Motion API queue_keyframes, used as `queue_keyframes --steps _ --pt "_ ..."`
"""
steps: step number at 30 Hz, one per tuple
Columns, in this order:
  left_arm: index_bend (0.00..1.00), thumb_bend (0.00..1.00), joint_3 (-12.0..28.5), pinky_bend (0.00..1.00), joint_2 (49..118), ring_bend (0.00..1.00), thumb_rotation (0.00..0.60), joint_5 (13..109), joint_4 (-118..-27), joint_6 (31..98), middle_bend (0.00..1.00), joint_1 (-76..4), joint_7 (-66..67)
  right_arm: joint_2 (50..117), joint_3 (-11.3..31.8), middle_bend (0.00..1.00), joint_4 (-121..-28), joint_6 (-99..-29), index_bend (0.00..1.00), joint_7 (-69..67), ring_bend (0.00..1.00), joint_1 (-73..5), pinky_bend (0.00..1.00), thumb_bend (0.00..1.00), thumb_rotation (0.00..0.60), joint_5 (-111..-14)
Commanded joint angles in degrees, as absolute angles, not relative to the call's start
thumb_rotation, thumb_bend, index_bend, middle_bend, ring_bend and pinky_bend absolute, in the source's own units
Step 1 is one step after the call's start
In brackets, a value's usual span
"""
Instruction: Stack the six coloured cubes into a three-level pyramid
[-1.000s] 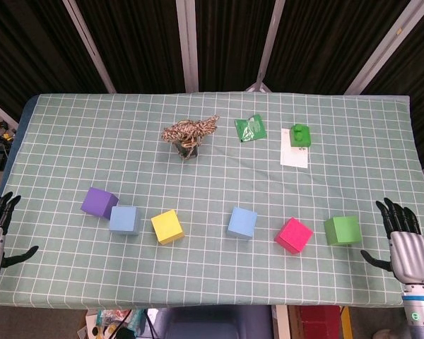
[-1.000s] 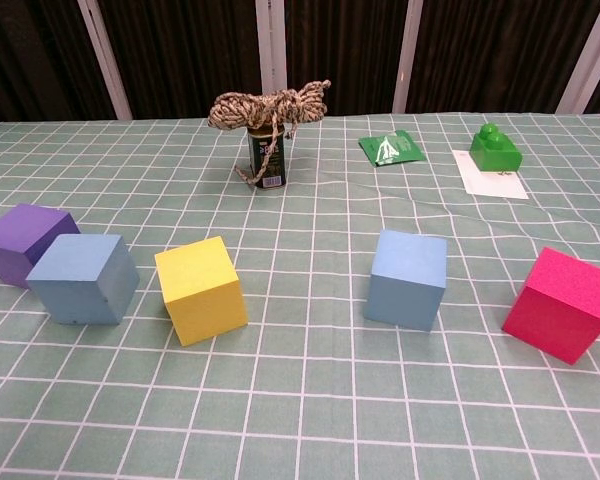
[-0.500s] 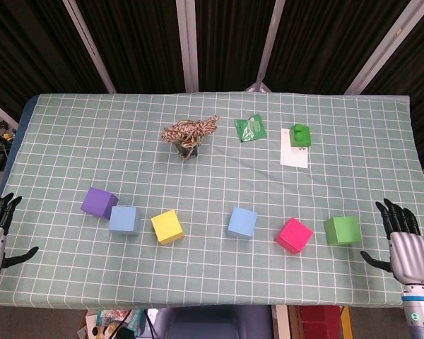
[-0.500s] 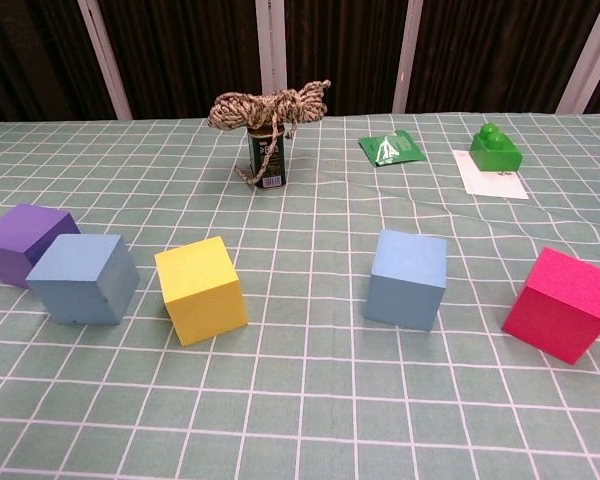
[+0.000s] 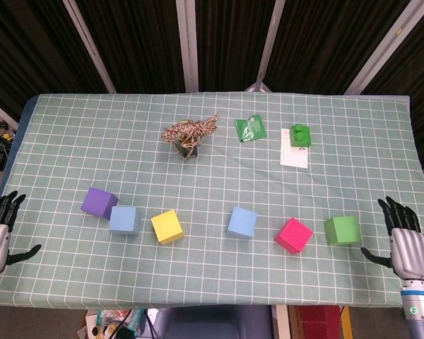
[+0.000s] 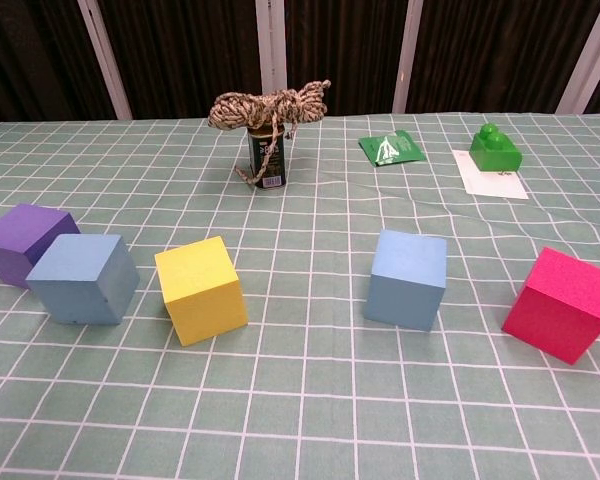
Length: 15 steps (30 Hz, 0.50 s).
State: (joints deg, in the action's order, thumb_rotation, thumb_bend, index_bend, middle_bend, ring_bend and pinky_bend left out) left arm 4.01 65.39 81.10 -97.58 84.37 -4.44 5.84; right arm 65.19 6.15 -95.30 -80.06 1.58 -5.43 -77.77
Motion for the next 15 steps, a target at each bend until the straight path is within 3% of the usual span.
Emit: queue_keyframes --steps 1,15 --pt "0.00 0.05 4.19 0.00 65.33 0.00 0.600 80.97 -97.88 84.44 0.00 -4.54 6.26 65.36 6.16 0.00 -95.35 -80.09 0.00 1.59 0.00 -5.53 0.00 0.16 0.600 -77.94" --pt "0.00 0.10 8.19 0.00 64.55 0.00 0.600 75.32 -106.95 74.47 0.11 -12.76 17.47 65.72 6.07 0.00 -95.49 -79.55 0.00 1.76 0.00 -5.95 0.00 0.16 0.600 -78.04"
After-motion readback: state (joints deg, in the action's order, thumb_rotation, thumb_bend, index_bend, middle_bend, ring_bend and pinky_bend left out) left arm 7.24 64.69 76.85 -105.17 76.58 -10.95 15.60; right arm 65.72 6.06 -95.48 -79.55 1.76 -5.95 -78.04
